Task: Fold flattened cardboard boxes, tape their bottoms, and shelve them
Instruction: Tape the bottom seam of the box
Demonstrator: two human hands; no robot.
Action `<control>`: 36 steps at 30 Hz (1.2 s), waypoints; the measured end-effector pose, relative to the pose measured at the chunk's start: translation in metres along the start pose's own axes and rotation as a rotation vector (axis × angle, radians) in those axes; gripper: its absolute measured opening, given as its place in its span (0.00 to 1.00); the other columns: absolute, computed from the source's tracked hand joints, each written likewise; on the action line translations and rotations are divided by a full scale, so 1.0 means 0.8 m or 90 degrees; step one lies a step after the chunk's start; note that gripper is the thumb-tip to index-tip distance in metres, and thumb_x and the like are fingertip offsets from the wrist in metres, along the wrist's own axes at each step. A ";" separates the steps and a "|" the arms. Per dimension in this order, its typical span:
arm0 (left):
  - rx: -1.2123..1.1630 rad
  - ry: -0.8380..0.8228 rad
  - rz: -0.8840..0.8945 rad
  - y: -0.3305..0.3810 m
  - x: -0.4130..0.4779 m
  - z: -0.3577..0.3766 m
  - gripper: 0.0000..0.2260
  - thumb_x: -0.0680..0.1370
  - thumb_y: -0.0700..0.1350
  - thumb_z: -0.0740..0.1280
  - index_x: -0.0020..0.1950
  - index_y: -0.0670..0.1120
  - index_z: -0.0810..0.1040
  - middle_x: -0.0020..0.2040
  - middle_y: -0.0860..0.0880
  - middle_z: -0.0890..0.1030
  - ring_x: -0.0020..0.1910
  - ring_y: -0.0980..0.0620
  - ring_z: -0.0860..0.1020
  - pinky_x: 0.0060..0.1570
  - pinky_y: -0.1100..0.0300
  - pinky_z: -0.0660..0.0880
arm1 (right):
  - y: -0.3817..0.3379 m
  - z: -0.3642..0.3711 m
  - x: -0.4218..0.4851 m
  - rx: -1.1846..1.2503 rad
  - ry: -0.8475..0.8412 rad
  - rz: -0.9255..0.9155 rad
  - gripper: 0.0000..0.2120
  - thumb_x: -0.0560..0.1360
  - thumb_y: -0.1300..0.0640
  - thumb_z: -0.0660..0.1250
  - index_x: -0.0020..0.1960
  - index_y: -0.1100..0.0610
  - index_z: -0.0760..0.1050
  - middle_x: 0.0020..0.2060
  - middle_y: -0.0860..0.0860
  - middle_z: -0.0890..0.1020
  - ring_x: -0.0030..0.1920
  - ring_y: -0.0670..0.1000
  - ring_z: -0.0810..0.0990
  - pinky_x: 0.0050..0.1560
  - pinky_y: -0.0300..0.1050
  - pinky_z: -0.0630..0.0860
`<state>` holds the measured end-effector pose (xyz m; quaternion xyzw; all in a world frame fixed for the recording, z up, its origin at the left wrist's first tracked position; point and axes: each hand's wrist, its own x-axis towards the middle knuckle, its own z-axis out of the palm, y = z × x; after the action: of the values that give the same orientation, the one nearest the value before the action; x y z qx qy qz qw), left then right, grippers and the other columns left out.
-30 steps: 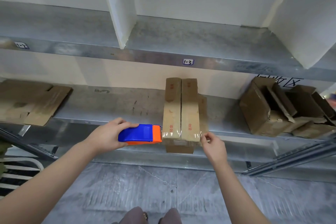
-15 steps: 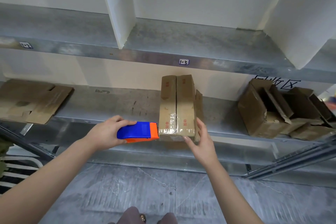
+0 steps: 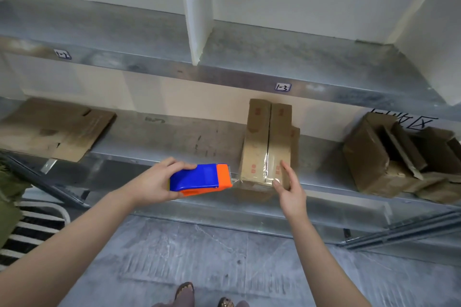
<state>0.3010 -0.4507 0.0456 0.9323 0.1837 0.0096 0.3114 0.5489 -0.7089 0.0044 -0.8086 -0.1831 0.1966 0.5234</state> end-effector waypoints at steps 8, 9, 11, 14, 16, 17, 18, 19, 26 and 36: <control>-0.006 -0.042 0.032 -0.018 0.015 -0.019 0.32 0.71 0.48 0.74 0.66 0.70 0.63 0.58 0.64 0.67 0.58 0.63 0.71 0.57 0.62 0.72 | -0.001 0.009 -0.005 0.068 0.013 0.029 0.28 0.76 0.63 0.68 0.66 0.35 0.72 0.65 0.38 0.73 0.69 0.45 0.69 0.73 0.51 0.65; -0.002 -0.046 0.040 -0.020 0.016 -0.021 0.32 0.71 0.48 0.74 0.66 0.71 0.62 0.58 0.64 0.66 0.58 0.63 0.71 0.56 0.61 0.72 | -0.001 0.008 -0.005 0.066 0.010 0.027 0.27 0.76 0.63 0.69 0.66 0.36 0.71 0.65 0.39 0.73 0.70 0.45 0.68 0.73 0.49 0.64; 0.023 -0.051 0.048 -0.027 0.015 -0.029 0.33 0.71 0.49 0.74 0.65 0.72 0.61 0.58 0.64 0.66 0.57 0.62 0.72 0.54 0.58 0.74 | -0.003 0.008 -0.004 0.069 0.006 0.030 0.26 0.77 0.62 0.68 0.67 0.37 0.71 0.66 0.39 0.72 0.70 0.45 0.66 0.72 0.47 0.64; 0.068 -0.044 0.040 -0.046 0.010 -0.049 0.32 0.69 0.51 0.73 0.66 0.72 0.61 0.58 0.63 0.67 0.57 0.61 0.72 0.51 0.53 0.76 | -0.004 0.009 -0.003 0.087 0.003 0.039 0.26 0.77 0.63 0.68 0.68 0.38 0.71 0.67 0.39 0.70 0.69 0.43 0.65 0.71 0.45 0.63; 0.084 -0.041 0.045 -0.050 0.009 -0.058 0.32 0.69 0.51 0.73 0.67 0.71 0.62 0.57 0.63 0.67 0.57 0.62 0.72 0.51 0.55 0.76 | -0.006 0.011 -0.001 0.108 -0.002 0.050 0.27 0.77 0.64 0.67 0.68 0.39 0.71 0.67 0.41 0.71 0.68 0.44 0.66 0.68 0.42 0.64; 0.100 -0.042 0.050 -0.047 0.011 -0.060 0.31 0.70 0.50 0.73 0.67 0.69 0.63 0.56 0.63 0.67 0.56 0.62 0.71 0.50 0.56 0.76 | -0.007 0.011 -0.001 0.116 -0.001 0.056 0.27 0.77 0.65 0.67 0.68 0.40 0.71 0.66 0.41 0.71 0.68 0.44 0.66 0.67 0.41 0.65; 0.125 -0.042 0.054 -0.040 0.016 -0.060 0.31 0.70 0.50 0.72 0.68 0.68 0.63 0.56 0.63 0.67 0.56 0.62 0.71 0.48 0.57 0.76 | -0.007 0.012 -0.002 0.122 0.002 0.057 0.27 0.77 0.66 0.66 0.69 0.40 0.72 0.66 0.41 0.72 0.67 0.44 0.67 0.66 0.41 0.65; 0.155 -0.042 0.057 -0.033 0.022 -0.059 0.30 0.71 0.50 0.71 0.68 0.67 0.63 0.56 0.62 0.67 0.55 0.62 0.71 0.47 0.57 0.76 | -0.006 0.013 -0.002 0.126 0.005 0.056 0.27 0.77 0.66 0.66 0.69 0.41 0.72 0.65 0.41 0.72 0.67 0.44 0.67 0.66 0.40 0.65; 0.269 -0.069 0.057 0.019 0.076 -0.010 0.28 0.74 0.53 0.68 0.73 0.61 0.64 0.59 0.51 0.69 0.58 0.50 0.72 0.47 0.58 0.72 | 0.000 0.014 0.000 0.123 0.003 0.056 0.27 0.77 0.64 0.66 0.68 0.39 0.71 0.66 0.43 0.72 0.69 0.48 0.69 0.70 0.49 0.69; 0.252 -0.132 0.010 0.034 0.105 0.010 0.33 0.71 0.55 0.71 0.74 0.58 0.64 0.50 0.50 0.67 0.53 0.48 0.73 0.50 0.60 0.70 | 0.011 0.010 0.005 0.129 -0.005 0.049 0.27 0.77 0.63 0.67 0.67 0.35 0.71 0.67 0.42 0.72 0.69 0.47 0.69 0.70 0.54 0.70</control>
<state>0.3894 -0.4459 0.0468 0.9726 0.1415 -0.1204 0.1395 0.5487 -0.7041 -0.0068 -0.7574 -0.1332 0.2372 0.5937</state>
